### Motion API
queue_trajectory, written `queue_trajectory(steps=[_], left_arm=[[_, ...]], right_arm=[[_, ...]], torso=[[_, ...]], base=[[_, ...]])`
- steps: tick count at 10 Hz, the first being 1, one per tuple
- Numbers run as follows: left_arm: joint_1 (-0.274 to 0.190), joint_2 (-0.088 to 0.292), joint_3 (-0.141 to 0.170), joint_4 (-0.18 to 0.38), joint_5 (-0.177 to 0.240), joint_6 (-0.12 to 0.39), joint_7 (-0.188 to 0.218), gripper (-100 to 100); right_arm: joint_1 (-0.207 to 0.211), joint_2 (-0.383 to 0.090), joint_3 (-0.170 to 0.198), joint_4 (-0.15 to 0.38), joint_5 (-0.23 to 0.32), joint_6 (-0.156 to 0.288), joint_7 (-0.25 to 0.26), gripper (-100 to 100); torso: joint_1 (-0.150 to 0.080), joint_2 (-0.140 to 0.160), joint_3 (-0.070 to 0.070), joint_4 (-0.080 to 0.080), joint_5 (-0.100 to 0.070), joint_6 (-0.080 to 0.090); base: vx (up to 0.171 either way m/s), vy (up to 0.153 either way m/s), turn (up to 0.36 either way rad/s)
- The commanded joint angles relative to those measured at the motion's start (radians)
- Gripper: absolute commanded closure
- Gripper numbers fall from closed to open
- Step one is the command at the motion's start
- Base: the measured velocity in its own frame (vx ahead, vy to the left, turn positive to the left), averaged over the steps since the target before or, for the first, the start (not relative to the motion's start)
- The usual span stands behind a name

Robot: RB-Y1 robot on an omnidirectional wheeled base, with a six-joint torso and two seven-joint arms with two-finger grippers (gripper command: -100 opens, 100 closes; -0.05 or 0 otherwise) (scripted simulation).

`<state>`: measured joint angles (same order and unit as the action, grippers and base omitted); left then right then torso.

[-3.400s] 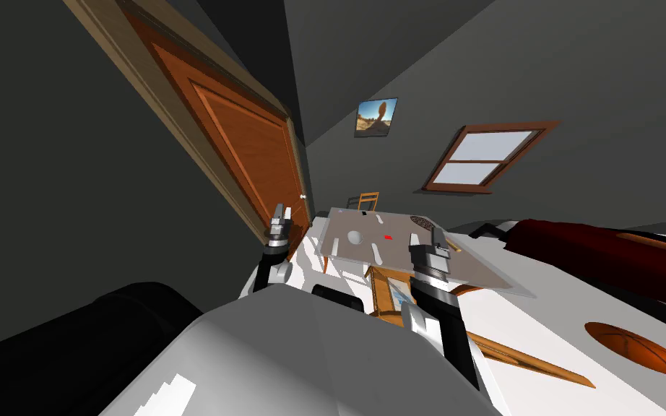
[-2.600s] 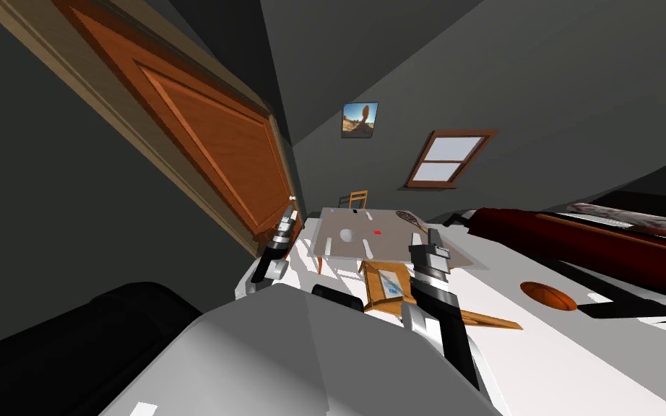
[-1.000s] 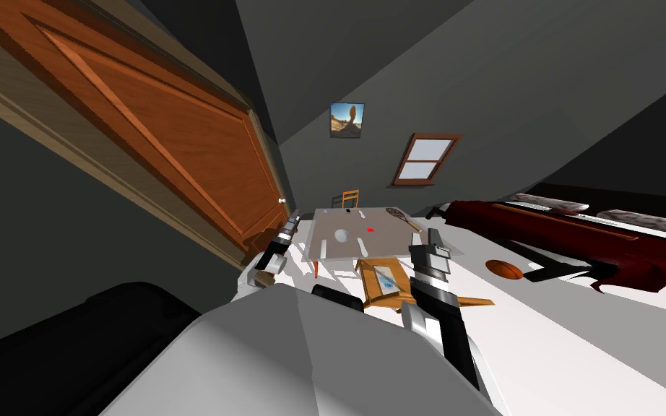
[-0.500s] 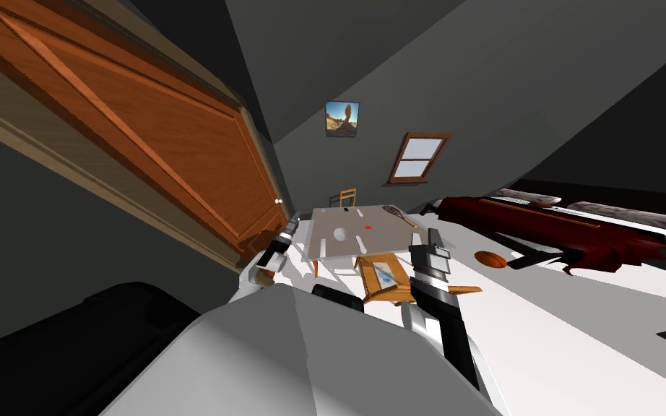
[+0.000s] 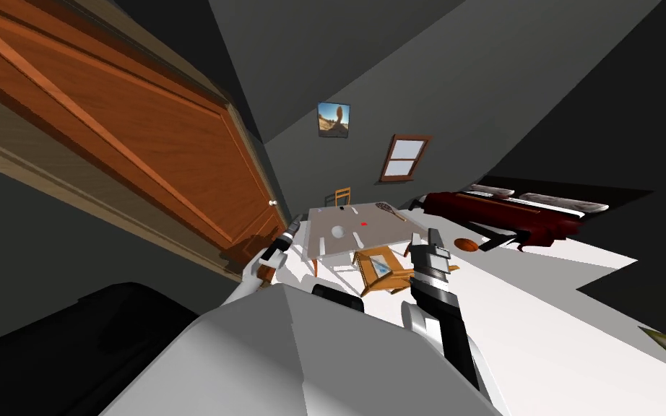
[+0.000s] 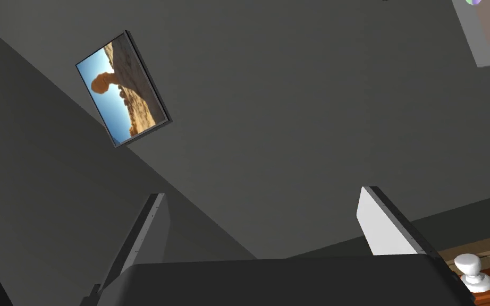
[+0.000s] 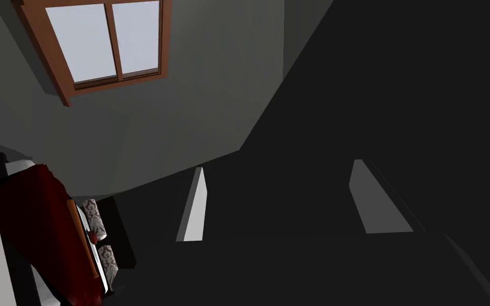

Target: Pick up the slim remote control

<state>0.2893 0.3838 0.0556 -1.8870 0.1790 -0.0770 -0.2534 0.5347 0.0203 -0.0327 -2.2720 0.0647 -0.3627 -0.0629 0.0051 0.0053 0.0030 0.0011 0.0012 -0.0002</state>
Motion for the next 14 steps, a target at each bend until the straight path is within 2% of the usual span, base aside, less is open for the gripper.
queue_trajectory(steps=[1,6,7,8,9,11,12,14], left_arm=[[-0.018,0.027,-0.013,0.043,0.037,0.048,-0.016,-100],[-0.088,0.121,-0.082,0.194,0.178,0.203,-0.058,-100],[-0.088,0.121,-0.082,0.207,0.184,0.203,-0.058,-100],[-0.103,0.14,-0.102,0.232,0.219,0.235,-0.065,-100],[-0.103,0.14,-0.102,0.244,0.219,0.235,-0.065,-100],[-0.131,0.178,-0.146,0.306,0.29,0.299,-0.078,-100],[-0.131,0.178,-0.146,0.323,0.292,0.299,-0.078,-100],[-0.158,0.216,-0.196,0.398,0.369,0.36,-0.089,-100]], right_arm=[[0.0,0.0,0.0,0.0,0.0,0.0,0.0,0],[0.0,0.0,0.0,0.0,0.0,0.0,0.0,0],[0.0,0.0,0.0,0.0,0.0,0.0,0.0,0],[0.0,0.0,0.0,0.0,0.0,0.0,0.0,0],[0.0,0.0,0.0,0.0,0.0,0.0,0.0,0],[0.0,0.0,0.0,0.0,0.0,0.0,0.0,0],[0.0,0.0,0.0,0.0,0.0,0.0,0.0,0],[0.0,0.0,0.0,0.0,0.0,0.0,0.0,0]], torso=[[0.0,0.0,0.0,0.0,0.0,0.0],[-0.001,-0.002,-0.001,0.0,0.0,0.0],[-0.001,-0.003,-0.002,-0.001,0.0,0.0],[-0.001,-0.004,-0.002,-0.001,0.0,-0.001],[-0.002,-0.005,-0.003,-0.001,0.0,0.0],[-0.003,-0.006,-0.003,-0.001,-0.001,0.0],[-0.002,-0.005,-0.003,-0.001,0.0,0.0],[-0.002,-0.006,-0.003,-0.001,0.0,0.0]], base=[[-0.082,0.074,-0.207],[-0.061,0.053,-0.28],[-0.027,0.036,-0.086],[-0.019,0.024,-0.179],[-0.015,0.022,-0.121],[-0.021,0.027,-0.295],[-0.019,0.034,-0.114],[-0.008,0.034,-0.269]])
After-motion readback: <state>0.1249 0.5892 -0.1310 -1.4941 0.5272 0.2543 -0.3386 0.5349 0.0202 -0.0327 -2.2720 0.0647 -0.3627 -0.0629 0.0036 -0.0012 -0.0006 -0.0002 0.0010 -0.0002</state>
